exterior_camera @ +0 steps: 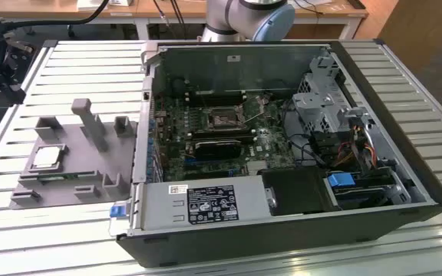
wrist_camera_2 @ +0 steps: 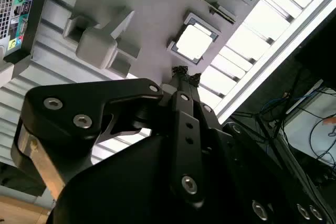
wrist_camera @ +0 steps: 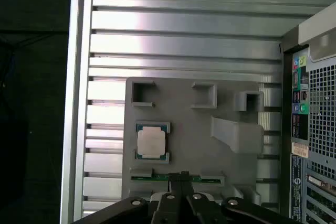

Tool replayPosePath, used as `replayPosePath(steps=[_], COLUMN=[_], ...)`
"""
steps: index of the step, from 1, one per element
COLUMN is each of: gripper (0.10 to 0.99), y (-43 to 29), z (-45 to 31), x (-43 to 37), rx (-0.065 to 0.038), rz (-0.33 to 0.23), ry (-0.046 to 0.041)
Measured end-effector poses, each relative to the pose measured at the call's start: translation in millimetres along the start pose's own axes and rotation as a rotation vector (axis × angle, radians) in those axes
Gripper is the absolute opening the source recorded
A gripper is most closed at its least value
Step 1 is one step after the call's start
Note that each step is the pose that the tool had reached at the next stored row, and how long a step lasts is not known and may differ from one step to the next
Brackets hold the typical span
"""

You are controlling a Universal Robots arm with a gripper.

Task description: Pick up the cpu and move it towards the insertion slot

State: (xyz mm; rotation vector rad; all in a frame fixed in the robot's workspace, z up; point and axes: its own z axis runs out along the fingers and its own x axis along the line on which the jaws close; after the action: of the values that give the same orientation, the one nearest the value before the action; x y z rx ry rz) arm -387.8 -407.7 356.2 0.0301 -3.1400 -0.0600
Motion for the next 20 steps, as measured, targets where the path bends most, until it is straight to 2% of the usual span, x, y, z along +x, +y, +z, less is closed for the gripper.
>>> replayPosePath(steps=[7,20], gripper=[0.102,0.102], y=[0.0,-0.3], z=[1.0,10.3], x=[0.0,2.6], rx=[0.000,0.000], rz=[0.000,0.000], ry=[-0.0001,-0.0024])
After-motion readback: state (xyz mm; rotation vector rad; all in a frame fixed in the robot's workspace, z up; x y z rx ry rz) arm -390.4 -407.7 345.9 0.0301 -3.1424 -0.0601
